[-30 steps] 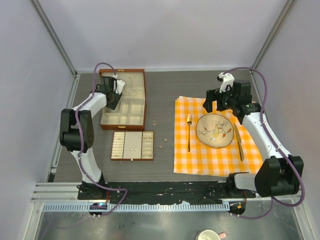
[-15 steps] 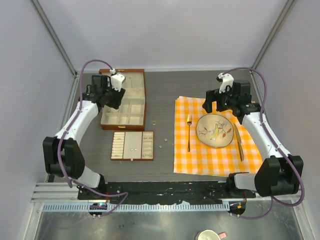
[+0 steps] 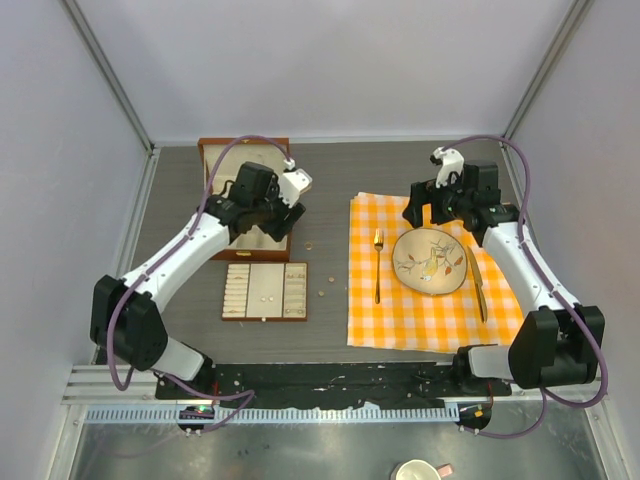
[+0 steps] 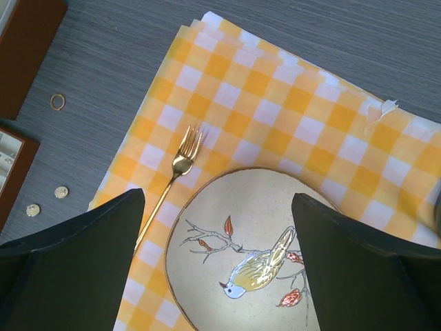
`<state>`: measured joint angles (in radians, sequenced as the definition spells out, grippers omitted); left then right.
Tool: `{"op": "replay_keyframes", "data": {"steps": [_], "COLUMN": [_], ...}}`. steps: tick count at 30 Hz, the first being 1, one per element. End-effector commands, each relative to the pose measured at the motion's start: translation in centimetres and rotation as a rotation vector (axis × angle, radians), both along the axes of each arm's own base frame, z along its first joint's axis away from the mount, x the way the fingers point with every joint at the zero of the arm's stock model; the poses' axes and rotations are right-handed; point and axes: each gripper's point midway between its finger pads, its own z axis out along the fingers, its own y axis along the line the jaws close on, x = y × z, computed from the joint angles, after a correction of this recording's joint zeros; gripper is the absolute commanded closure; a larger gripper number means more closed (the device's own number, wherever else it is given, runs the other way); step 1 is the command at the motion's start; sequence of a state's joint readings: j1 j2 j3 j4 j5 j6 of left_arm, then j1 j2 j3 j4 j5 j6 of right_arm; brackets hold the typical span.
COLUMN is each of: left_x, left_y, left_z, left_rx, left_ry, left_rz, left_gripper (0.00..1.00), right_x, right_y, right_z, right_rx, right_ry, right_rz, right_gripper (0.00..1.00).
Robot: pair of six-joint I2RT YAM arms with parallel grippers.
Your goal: Organize the mixed jewelry
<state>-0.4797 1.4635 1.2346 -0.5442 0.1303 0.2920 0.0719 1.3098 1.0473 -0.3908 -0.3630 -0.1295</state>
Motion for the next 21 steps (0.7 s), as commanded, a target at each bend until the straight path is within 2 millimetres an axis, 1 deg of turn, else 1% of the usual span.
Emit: {"op": "replay_keyframes", "data": {"steps": [1,2,3,4,5,6,8,10,11,12,13,14,15,16,17,18,19,20,21], "left_x": [0.7,0.5,0.4,0.3,0.1,-0.1,-0.4,-0.5,-0.7,-0.7,-0.7,-1.0,-1.0,-1.0,-1.2,-1.2,-1.4,-1.4,-1.5], "left_y": [-0.4,-0.5,-0.6,-0.6,-0.6,-0.5,-0.3,0.1,0.3,0.5,0.7,1.1,1.2,1.5,1.9,2.1,2.3,3.0,3.3], "left_z": [1.1,1.1,0.9,0.9,1.1,0.8,0.7,0.7,0.2,0.9,1.0,0.5,1.2,1.4,1.0,1.0,1.4,1.0,1.0], "left_rx": [-0.01,-0.014,-0.017,-0.021,-0.024,-0.022,-0.021,-0.012,-0.003,-0.011,-0.013,-0.004,-0.016,-0.017,-0.009,-0.012,-0.02,-0.018,-0.028], "left_ry": [-0.026,-0.027,-0.027,-0.028,-0.037,-0.033,-0.038,-0.05,-0.047,-0.075,-0.084,-0.087,-0.117,-0.13,-0.129,-0.136,-0.145,-0.136,-0.128], "left_rz": [0.017,0.012,0.008,0.005,0.004,0.002,-0.001,0.005,0.009,0.017,0.024,0.037,0.042,0.054,0.067,0.073,0.077,0.093,0.096], "left_gripper": [0.37,0.37,0.37,0.37,0.37,0.37,0.36,0.36,0.36,0.36,0.36,0.36,0.36,0.35,0.35,0.34,0.33,0.32,0.3], "right_x": [0.6,0.5,0.2,0.1,0.2,-0.3,-0.2,-0.3,0.0,0.3,0.3,0.6,0.9,1.1,1.2,1.5,1.7,2.2,2.4], "right_y": [1.5,1.8,2.8,3.3,3.3,4.9,5.7,7.3,7.8,8.3,9.2,9.8,10.2,11.0,12.1,12.7,13.3,14.1,14.6], "right_z": [2.4,2.5,2.4,2.3,1.7,1.5,1.2,0.8,1.2,0.6,0.4,0.9,0.7,-0.4,0.0,-0.3,-1.2,-1.0,-1.2], "right_rx": [0.006,-0.002,-0.015,-0.038,-0.078,-0.098,-0.139,-0.149,-0.15,-0.157,-0.161,-0.163,-0.182,-0.199,-0.206,-0.224,-0.234,-0.234,-0.232], "right_ry": [-0.075,-0.078,-0.08,-0.087,-0.085,-0.089,-0.102,-0.097,-0.109,-0.096,-0.093,-0.104,-0.107,-0.087,-0.103,-0.106,-0.088,-0.1,-0.099], "right_rz": [0.054,0.063,0.086,0.103,0.09,0.135,0.152,0.184,0.191,0.202,0.228,0.238,0.255,0.279,0.303,0.325,0.342,0.358,0.365], "right_gripper": [0.07,0.09,0.1,0.11,0.12,0.12,0.15,0.17,0.18,0.19,0.2,0.21,0.23,0.25,0.28,0.28,0.29,0.31,0.31]}}
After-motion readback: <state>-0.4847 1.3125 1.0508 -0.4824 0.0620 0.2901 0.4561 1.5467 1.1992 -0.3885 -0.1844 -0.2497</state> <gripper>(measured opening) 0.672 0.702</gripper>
